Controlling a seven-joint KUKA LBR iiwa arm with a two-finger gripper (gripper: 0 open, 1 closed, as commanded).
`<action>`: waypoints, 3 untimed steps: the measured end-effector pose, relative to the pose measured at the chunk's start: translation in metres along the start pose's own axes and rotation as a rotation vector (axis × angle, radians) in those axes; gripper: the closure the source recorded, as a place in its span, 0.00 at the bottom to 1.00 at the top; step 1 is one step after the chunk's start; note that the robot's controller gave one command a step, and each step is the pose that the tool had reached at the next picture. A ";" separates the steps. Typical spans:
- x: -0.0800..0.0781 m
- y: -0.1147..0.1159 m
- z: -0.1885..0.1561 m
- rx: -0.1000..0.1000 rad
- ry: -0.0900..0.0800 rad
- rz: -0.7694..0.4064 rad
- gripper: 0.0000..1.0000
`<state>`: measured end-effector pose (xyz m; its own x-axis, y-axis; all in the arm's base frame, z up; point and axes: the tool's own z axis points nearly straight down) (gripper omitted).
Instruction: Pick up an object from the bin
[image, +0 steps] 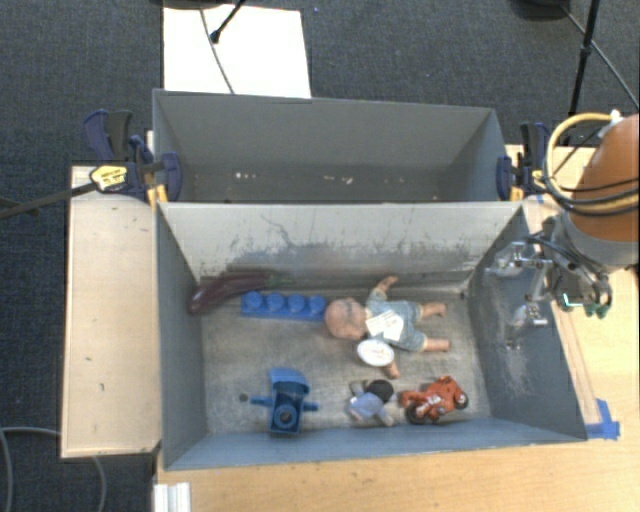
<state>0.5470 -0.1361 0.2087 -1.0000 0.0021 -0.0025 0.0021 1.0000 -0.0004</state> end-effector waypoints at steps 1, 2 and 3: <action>0.000 0.000 -0.001 0.000 -0.001 -0.003 0.00; -0.004 0.046 0.050 0.002 -0.008 0.046 0.00; 0.000 0.094 0.071 -0.002 0.014 0.002 0.00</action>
Offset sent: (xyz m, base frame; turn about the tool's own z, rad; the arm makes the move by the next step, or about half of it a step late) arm 0.0056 0.1130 -0.1243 0.0966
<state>0.5478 -0.0421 0.1372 -0.9999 0.0038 0.0118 0.0039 1.0000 0.0018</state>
